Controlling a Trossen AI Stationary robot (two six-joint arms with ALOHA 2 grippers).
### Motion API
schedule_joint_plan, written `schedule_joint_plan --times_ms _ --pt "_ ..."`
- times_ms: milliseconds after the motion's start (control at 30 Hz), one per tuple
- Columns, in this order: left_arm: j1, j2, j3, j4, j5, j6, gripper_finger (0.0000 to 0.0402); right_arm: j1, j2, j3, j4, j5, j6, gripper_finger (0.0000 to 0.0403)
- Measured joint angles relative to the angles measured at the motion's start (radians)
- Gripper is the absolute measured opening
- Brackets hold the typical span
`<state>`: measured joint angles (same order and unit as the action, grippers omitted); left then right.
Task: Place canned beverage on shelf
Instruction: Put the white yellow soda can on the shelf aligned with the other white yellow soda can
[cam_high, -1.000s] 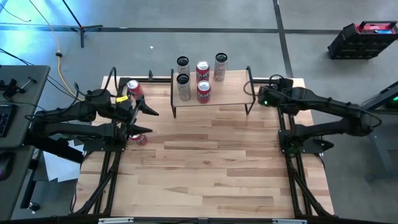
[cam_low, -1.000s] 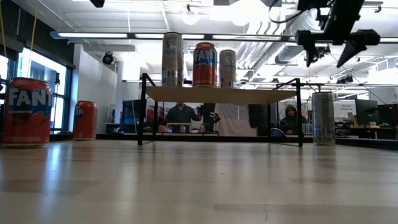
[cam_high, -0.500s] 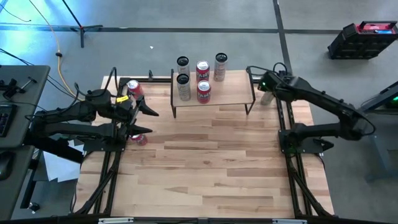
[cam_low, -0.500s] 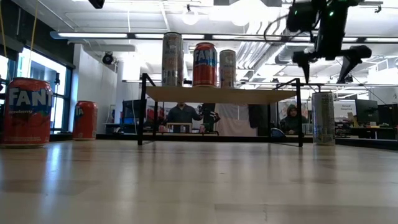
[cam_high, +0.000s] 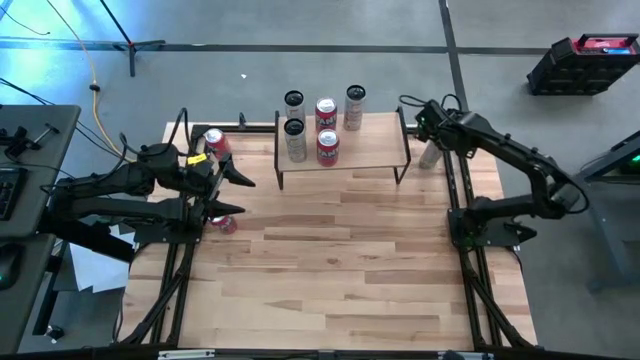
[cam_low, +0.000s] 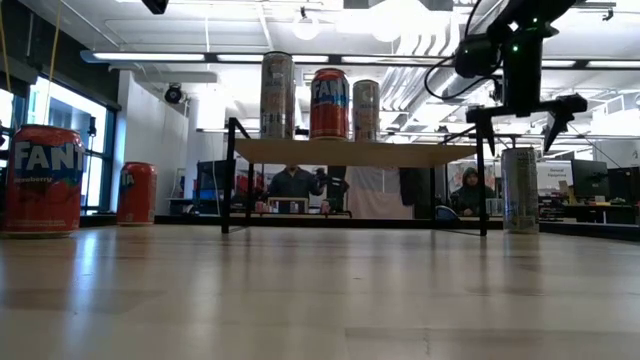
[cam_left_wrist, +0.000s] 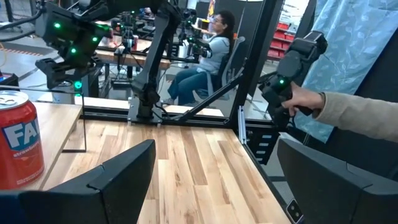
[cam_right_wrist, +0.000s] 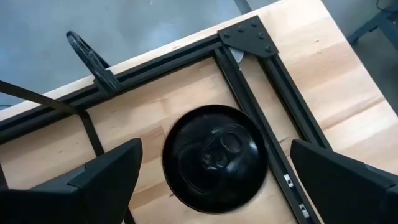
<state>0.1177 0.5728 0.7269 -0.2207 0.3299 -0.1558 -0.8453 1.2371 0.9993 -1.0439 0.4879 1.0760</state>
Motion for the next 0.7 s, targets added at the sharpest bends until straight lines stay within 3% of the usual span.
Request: schedule_joint_plan --times_ms 467,700 --pt "0.0 0.0 0.0 -0.043 -0.001 -0.017 0.0328 -0.102 0.079 0.0 0.011 -0.151 -0.014 0.034" --pt "-0.001 0.0 0.0 -0.045 -0.001 -0.025 0.0328 -0.134 0.079 0.0 0.018 -0.161 -0.052 0.0305"
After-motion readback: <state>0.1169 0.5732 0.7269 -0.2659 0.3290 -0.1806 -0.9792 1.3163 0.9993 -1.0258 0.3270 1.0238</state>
